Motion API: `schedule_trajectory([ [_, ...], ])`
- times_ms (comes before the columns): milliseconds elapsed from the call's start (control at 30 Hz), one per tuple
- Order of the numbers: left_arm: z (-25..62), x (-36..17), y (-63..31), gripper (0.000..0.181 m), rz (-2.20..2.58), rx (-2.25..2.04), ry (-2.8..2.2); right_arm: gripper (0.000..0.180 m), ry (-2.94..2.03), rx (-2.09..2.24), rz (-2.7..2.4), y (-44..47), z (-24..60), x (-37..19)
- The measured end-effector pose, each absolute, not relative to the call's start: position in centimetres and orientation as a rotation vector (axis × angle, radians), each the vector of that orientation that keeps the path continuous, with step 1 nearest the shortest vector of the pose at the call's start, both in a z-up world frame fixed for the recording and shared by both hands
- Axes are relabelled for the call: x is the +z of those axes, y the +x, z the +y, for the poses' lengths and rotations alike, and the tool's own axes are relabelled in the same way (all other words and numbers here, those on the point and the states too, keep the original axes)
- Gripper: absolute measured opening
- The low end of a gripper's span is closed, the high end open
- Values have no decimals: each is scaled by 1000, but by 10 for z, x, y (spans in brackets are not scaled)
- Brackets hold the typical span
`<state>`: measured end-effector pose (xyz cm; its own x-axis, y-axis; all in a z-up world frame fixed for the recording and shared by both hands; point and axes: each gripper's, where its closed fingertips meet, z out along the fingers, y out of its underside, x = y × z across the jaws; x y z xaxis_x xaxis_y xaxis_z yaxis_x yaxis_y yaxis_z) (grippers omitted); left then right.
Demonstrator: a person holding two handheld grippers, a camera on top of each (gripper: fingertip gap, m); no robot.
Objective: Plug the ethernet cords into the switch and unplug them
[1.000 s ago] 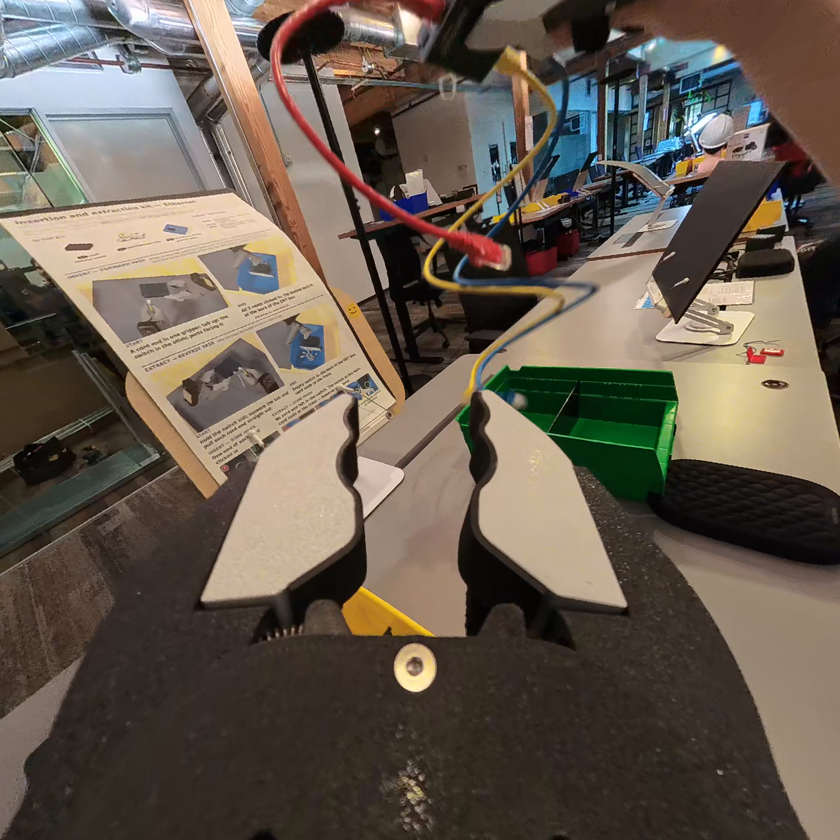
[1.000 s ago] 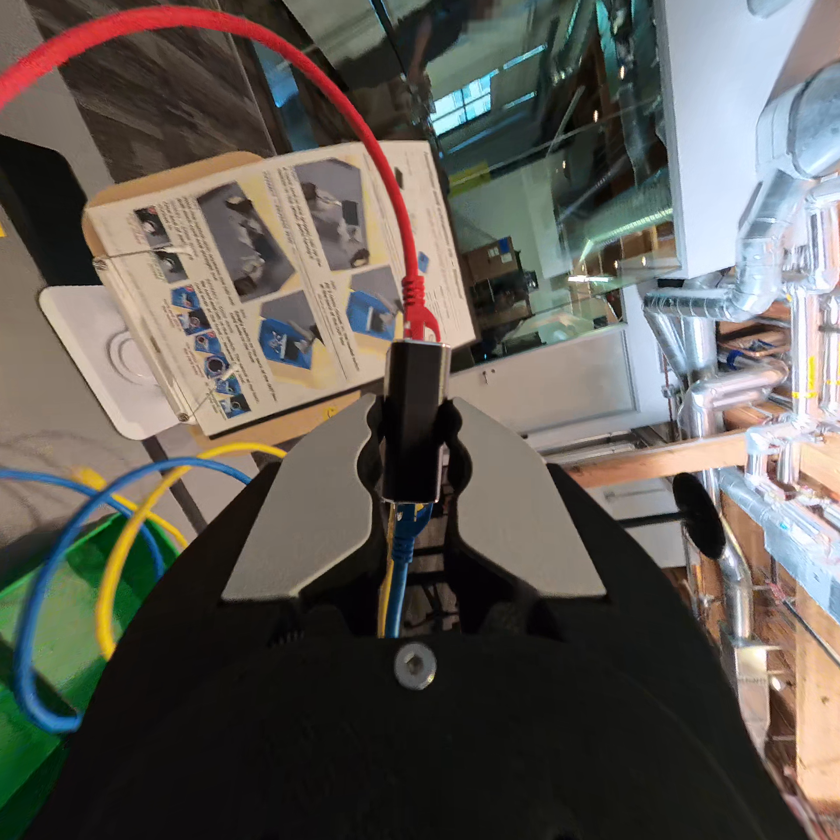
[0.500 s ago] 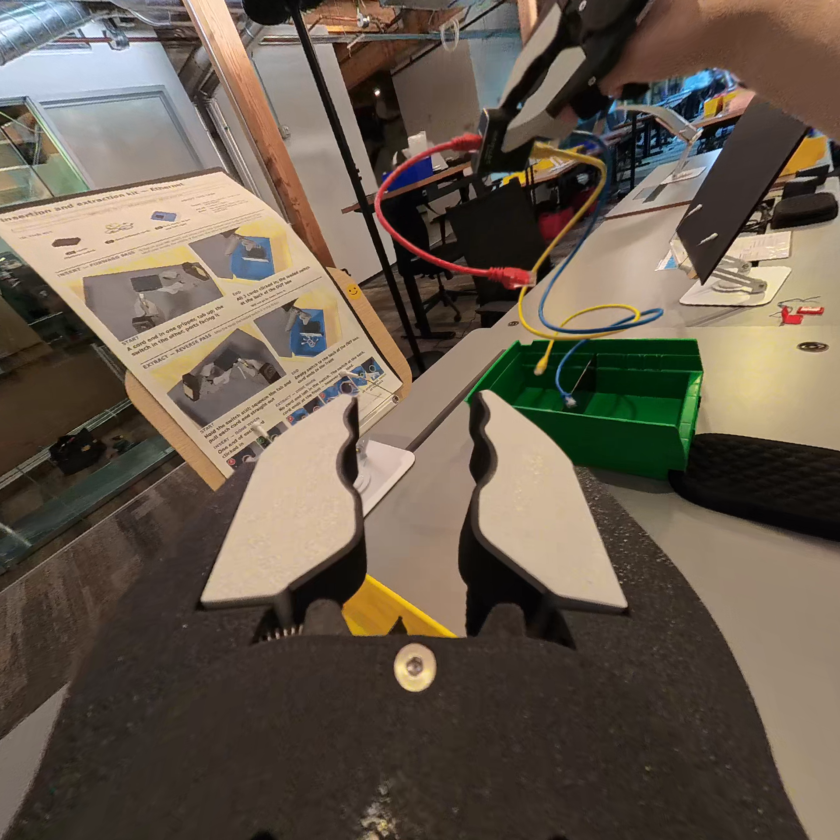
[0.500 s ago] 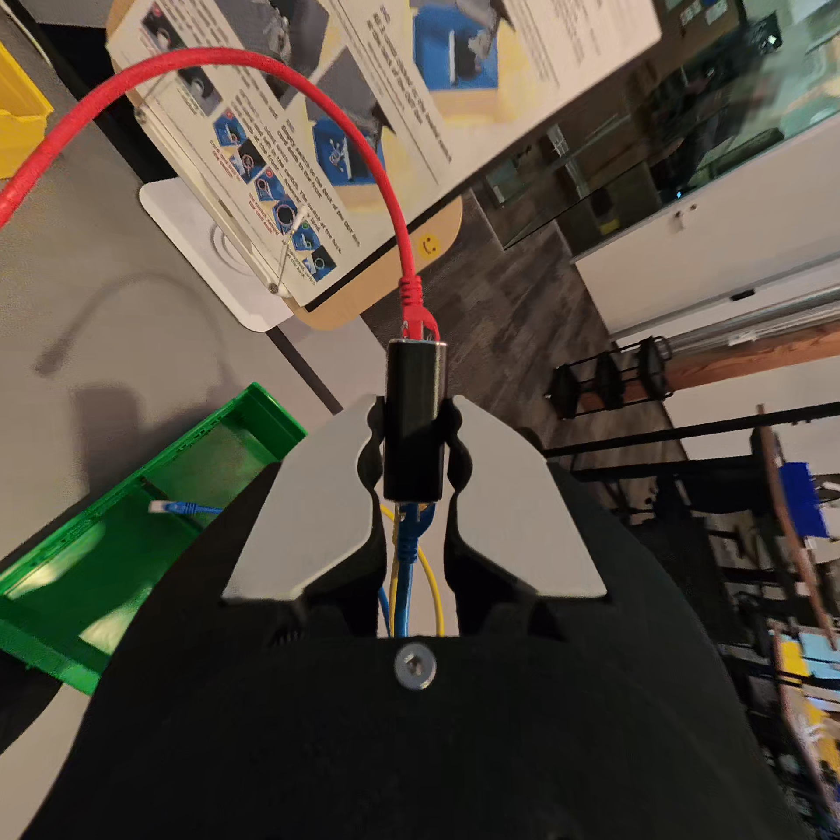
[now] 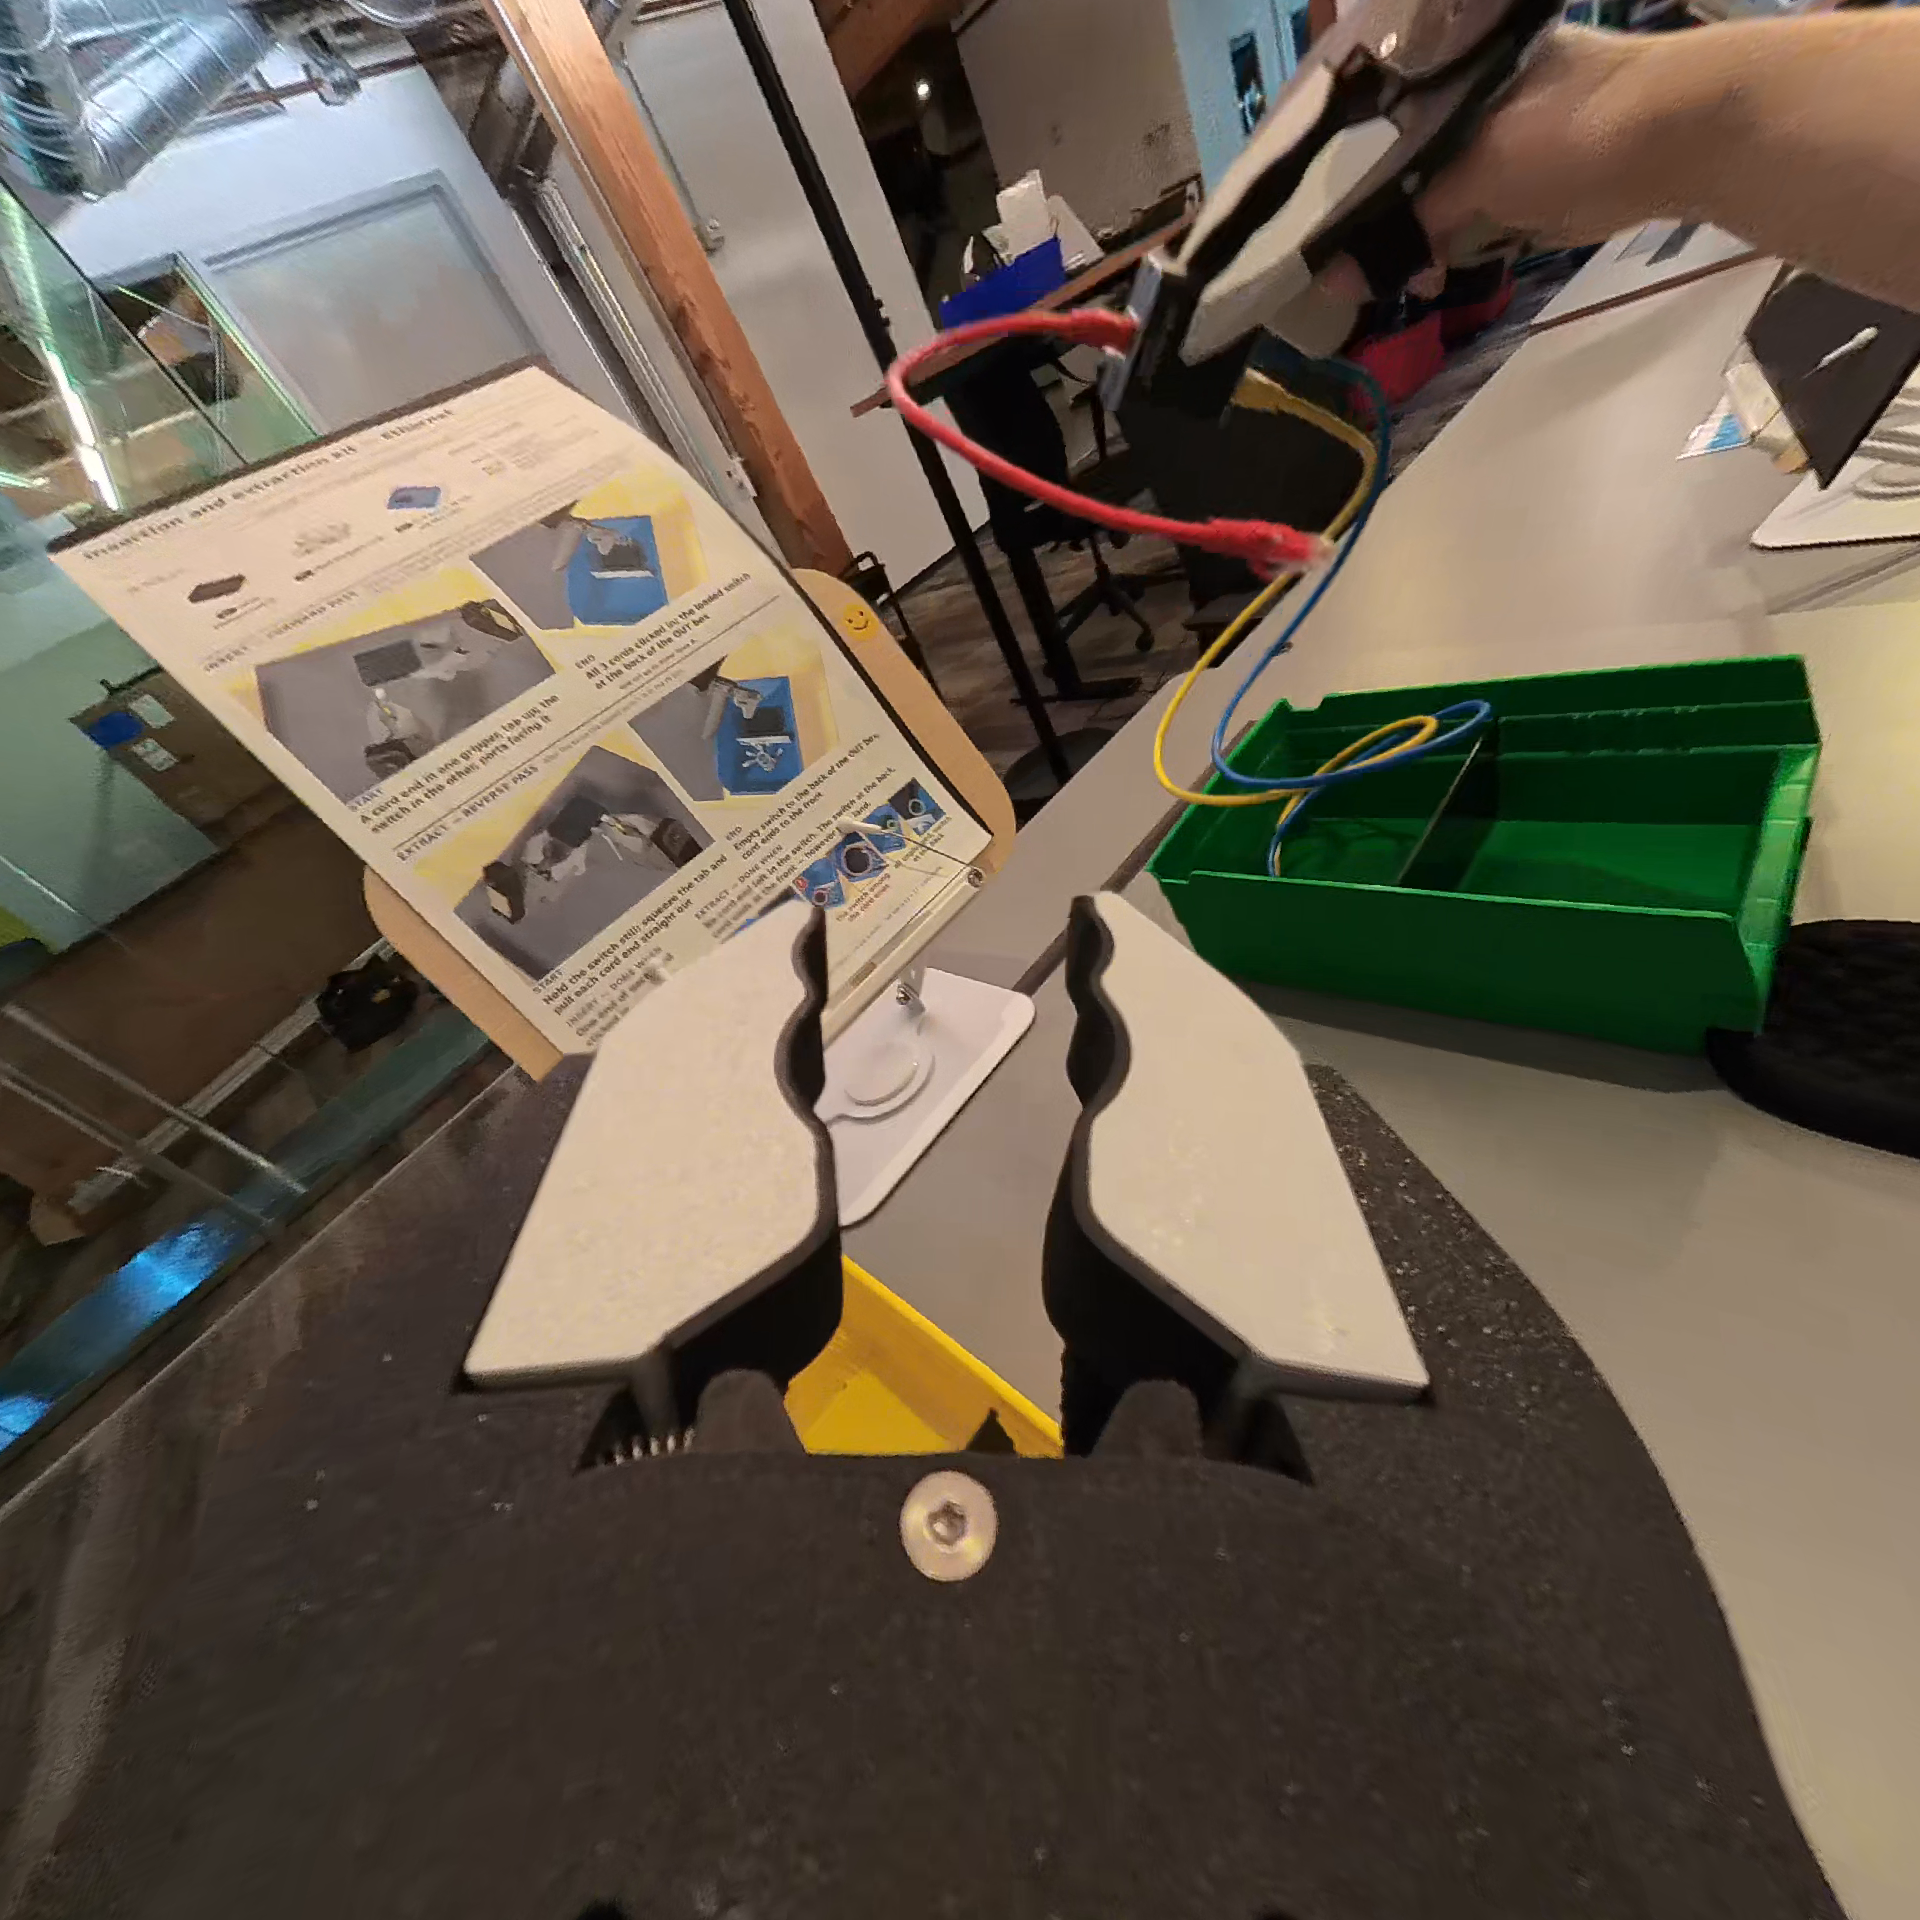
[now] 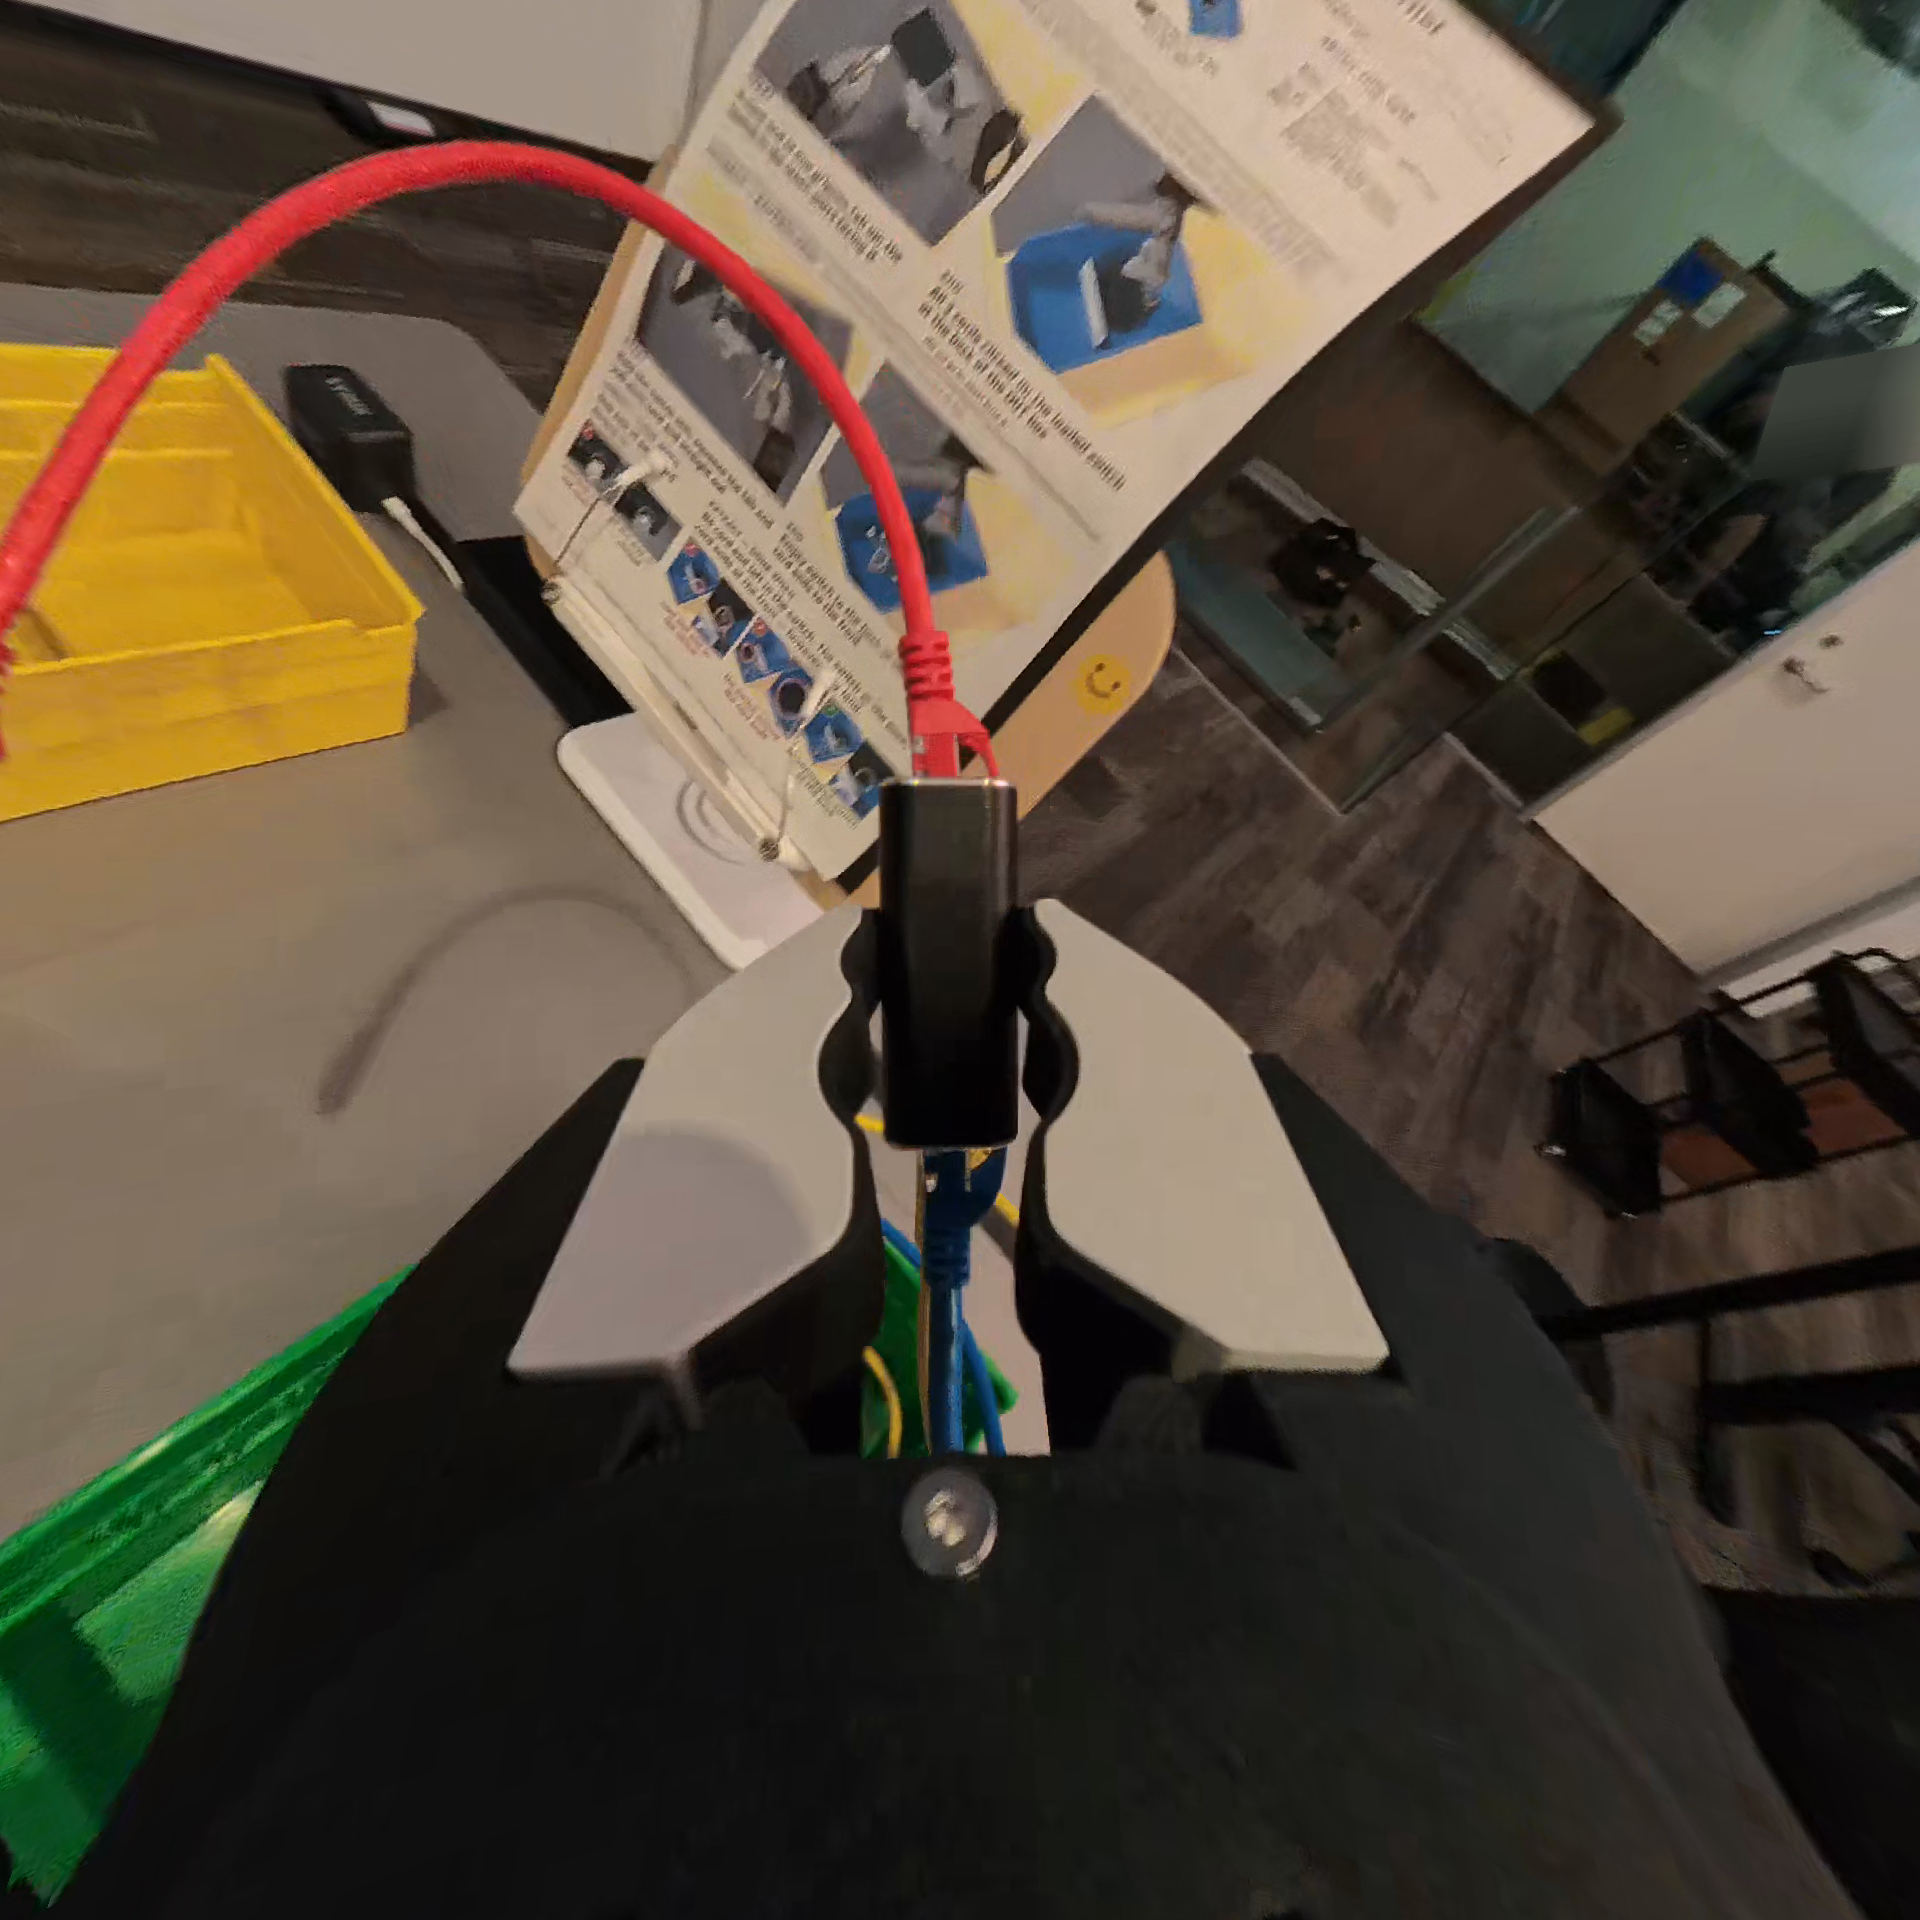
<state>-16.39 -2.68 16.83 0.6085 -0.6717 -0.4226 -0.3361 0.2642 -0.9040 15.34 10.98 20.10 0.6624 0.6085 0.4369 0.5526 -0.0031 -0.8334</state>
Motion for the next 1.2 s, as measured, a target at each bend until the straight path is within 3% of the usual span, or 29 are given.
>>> schedule_trajectory([
  [367,-27,156,-138,44,1040,-270,-1358,26,-1912,474,-912,204,89,67],
  [800,-18,137,-117,44,1105,-204,-1406,26,-2081,517,-982,186,109,7],
  [933,-17,131,-112,42,1129,-194,-1426,27,-1974,479,-1023,175,111,25],
  [1200,-15,133,-112,43,1120,-189,-1421,26,-1686,396,-1059,173,85,125],
])
